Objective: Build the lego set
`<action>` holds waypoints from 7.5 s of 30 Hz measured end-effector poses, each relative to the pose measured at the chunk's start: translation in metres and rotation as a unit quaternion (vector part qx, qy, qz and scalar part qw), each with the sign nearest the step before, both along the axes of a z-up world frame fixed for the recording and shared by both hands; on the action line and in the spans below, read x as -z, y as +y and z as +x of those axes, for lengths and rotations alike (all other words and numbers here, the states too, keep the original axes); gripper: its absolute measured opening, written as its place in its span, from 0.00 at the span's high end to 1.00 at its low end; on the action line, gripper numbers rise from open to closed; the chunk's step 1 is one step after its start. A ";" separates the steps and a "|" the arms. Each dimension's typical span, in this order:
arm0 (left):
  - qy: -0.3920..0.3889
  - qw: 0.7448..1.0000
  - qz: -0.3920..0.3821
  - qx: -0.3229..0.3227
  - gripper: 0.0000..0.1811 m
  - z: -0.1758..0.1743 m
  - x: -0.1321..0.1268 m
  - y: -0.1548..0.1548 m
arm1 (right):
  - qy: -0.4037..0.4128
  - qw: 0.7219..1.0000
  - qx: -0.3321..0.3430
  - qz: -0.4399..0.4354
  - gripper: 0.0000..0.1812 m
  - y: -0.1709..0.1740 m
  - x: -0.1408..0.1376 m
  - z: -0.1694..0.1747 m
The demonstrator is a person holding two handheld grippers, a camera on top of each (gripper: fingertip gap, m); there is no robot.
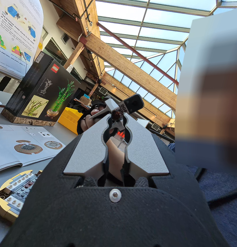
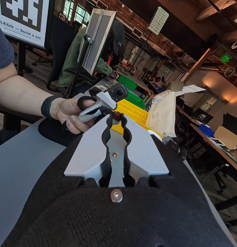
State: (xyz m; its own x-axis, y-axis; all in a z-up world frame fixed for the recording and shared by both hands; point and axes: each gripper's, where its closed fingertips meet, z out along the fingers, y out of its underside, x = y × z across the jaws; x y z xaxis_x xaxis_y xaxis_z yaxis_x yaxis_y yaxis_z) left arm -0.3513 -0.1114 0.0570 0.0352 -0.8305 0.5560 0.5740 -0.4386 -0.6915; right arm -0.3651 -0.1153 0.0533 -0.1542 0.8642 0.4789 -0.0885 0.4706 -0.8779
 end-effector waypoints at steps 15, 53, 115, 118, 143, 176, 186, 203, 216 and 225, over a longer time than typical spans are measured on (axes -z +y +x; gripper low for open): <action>0.029 0.998 0.020 -0.042 0.96 0.004 0.006 0.004 | 0.002 1.000 0.002 0.000 0.93 0.005 0.002 0.003; 0.332 0.934 -0.005 -0.130 0.95 -0.002 0.079 0.022 | -0.329 0.780 0.439 -0.301 0.91 0.083 0.190 0.212; 0.319 0.946 0.058 -0.006 0.95 0.059 0.057 -0.028 | -0.179 0.879 0.001 -0.441 0.96 -0.018 0.046 0.064; 0.319 0.946 0.053 0.002 0.95 0.062 0.057 -0.027 | -0.181 0.879 -0.002 -0.442 0.96 -0.020 0.046 0.065; 0.403 0.912 0.030 0.064 0.95 0.073 0.092 -0.041 | -0.341 0.862 -0.007 -0.376 0.96 -0.036 0.082 0.074; 0.345 0.935 -0.015 0.077 0.95 0.075 0.087 -0.028 | -0.286 0.891 0.039 -0.351 0.95 -0.022 0.077 0.075; 0.255 0.960 -0.054 0.103 0.95 0.072 0.069 -0.027 | -0.216 0.940 0.036 -0.262 0.70 -0.023 0.061 0.072; 0.130 0.968 -0.133 0.167 0.95 0.069 0.049 -0.032 | -0.110 0.966 0.210 0.106 0.90 -0.020 0.053 0.055; 0.102 0.957 -0.176 0.208 0.95 0.071 0.049 -0.036 | -0.113 0.970 0.195 0.090 0.91 -0.024 0.053 0.056; 0.095 0.951 -0.198 0.216 0.96 0.066 0.052 -0.035 | -0.121 0.969 0.196 0.086 0.92 -0.024 0.056 0.050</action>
